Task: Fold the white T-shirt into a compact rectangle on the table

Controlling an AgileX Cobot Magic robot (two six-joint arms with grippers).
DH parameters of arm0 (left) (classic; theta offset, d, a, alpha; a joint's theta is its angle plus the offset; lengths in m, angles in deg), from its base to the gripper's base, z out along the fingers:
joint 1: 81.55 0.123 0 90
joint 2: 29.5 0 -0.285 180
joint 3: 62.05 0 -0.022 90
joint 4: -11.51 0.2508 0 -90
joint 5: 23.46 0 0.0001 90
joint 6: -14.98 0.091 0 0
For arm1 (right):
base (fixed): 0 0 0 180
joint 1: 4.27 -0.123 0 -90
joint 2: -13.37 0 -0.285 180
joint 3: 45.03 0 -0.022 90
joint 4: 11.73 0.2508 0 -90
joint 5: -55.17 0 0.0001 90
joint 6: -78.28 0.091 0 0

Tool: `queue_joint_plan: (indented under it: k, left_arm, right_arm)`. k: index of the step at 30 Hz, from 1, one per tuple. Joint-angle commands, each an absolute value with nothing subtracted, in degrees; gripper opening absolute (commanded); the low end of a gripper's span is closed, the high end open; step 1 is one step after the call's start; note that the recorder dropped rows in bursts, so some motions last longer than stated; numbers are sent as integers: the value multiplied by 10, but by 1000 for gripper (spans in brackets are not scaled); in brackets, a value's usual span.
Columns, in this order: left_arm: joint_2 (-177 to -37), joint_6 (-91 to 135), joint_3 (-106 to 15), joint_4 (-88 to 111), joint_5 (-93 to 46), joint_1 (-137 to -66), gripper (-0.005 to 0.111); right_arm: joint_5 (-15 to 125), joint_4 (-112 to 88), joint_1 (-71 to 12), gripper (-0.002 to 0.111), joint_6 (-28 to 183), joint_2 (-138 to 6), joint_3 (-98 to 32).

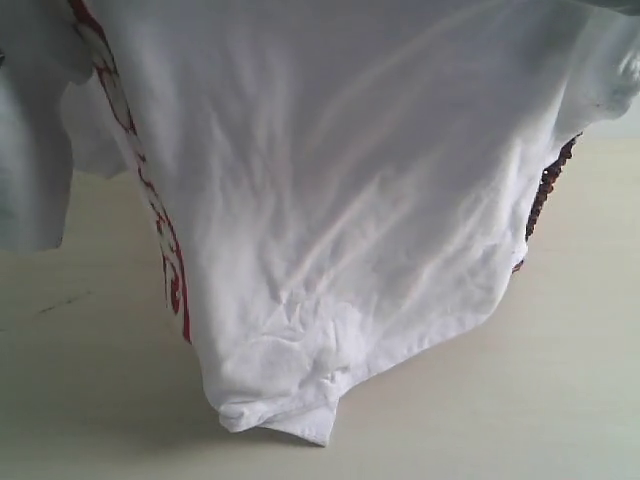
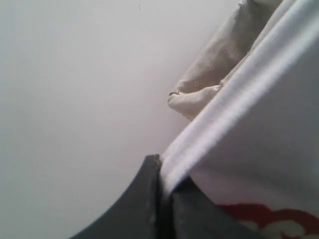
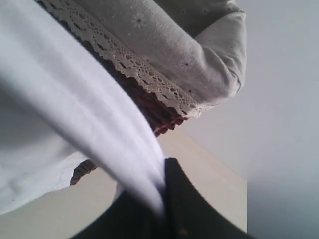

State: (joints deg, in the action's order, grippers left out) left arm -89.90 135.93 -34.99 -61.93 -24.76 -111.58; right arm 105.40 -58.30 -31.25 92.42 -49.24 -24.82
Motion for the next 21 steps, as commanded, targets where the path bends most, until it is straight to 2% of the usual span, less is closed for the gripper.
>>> queue_joint_plan:
  k: [1, 8, 18, 21]
  left_arm:
    - [-827, 1352, -353, -671, -406, -1094, 0]
    - [-765, 1352, -343, -704, -407, -1094, 0]
    - [-616, 1352, -295, -855, -478, -1094, 0]
    - [-588, 1352, -280, -884, -557, -1094, 0]
  right_arm:
    - [1251, -627, -296, 0, 871, -475, -298]
    - [1251, -416, -296, 0, 761, -420, -383]
    - [1251, -336, -296, 0, 706, -316, -373]
    - [1251, -302, -296, 0, 705, -293, -370]
